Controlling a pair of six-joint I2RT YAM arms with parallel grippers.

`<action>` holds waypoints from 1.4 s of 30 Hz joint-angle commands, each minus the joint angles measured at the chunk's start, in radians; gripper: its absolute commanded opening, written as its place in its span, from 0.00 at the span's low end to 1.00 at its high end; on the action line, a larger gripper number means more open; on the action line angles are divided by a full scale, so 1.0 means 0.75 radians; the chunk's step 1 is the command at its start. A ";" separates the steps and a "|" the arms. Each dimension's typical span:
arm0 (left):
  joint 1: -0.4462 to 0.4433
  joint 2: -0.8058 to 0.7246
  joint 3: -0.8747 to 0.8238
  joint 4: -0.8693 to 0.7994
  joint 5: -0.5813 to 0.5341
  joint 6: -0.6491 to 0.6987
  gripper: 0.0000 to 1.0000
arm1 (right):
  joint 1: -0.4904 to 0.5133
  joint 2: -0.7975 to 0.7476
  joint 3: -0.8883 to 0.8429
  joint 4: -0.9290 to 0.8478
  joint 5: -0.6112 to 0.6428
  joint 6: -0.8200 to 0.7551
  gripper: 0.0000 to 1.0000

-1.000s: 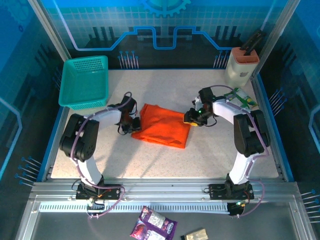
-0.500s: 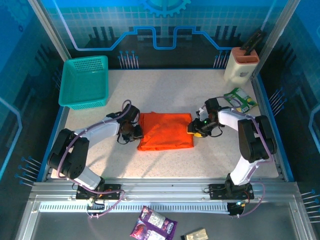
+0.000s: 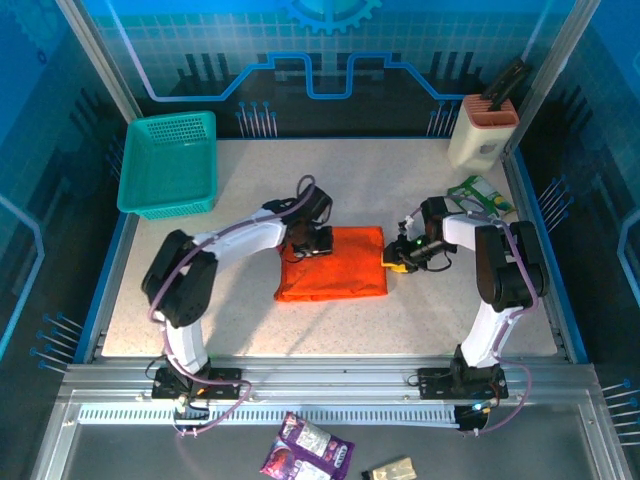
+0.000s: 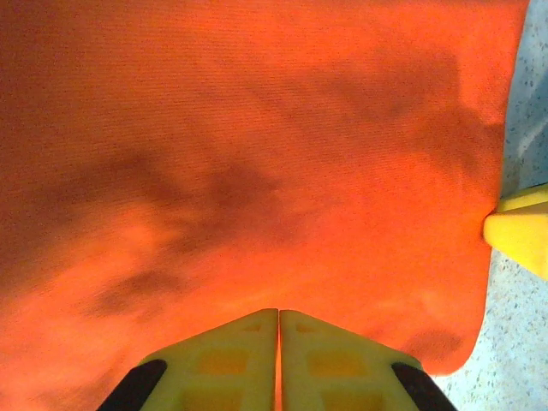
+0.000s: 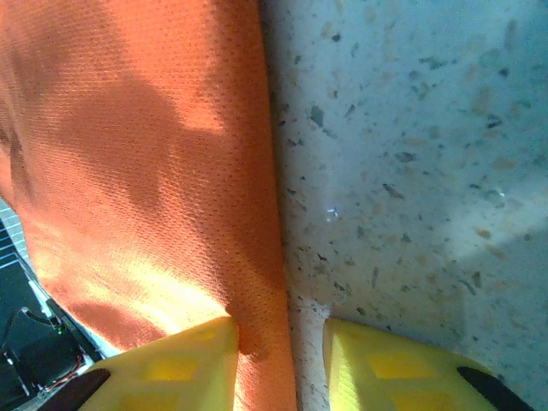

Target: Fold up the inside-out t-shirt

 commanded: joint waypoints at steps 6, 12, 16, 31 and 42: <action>-0.058 0.276 0.239 -0.110 -0.066 0.002 0.05 | -0.010 -0.002 -0.008 0.135 -0.081 -0.010 0.32; -0.060 0.369 0.293 -0.180 -0.119 0.017 0.04 | -0.014 0.043 0.020 0.115 -0.055 -0.018 0.32; -0.059 0.391 0.291 -0.170 -0.086 0.011 0.04 | -0.011 0.083 0.039 0.112 -0.091 -0.022 0.28; 0.097 -0.033 -0.009 -0.125 -0.198 0.003 0.10 | -0.025 -0.077 0.212 -0.280 0.372 -0.074 0.00; 0.185 0.031 -0.226 0.109 0.073 -0.050 0.03 | 0.211 -0.107 0.529 -0.671 0.939 -0.111 0.00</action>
